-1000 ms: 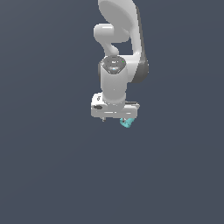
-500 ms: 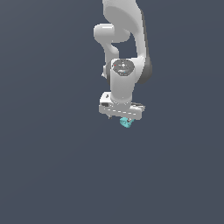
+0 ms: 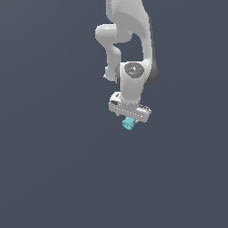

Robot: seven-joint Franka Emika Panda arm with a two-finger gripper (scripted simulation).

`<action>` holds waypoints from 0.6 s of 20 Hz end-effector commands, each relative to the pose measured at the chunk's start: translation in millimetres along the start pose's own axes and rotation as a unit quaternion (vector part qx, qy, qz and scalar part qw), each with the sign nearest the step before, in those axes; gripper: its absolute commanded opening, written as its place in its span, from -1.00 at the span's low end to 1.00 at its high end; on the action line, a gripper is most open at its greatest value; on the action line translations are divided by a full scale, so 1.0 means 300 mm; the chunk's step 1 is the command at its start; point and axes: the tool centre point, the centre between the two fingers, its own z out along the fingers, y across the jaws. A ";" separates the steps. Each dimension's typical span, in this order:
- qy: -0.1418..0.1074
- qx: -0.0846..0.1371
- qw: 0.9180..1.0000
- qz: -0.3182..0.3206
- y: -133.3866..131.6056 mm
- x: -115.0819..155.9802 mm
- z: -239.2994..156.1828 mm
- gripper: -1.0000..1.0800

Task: Pick up the object and move it to a goal position.

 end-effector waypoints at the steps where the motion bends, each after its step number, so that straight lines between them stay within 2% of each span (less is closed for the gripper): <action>1: 0.001 0.000 1.000 0.024 -0.009 -0.031 0.017 0.92; 12: 0.004 -0.001 0.997 0.083 -0.028 -0.114 0.060 0.92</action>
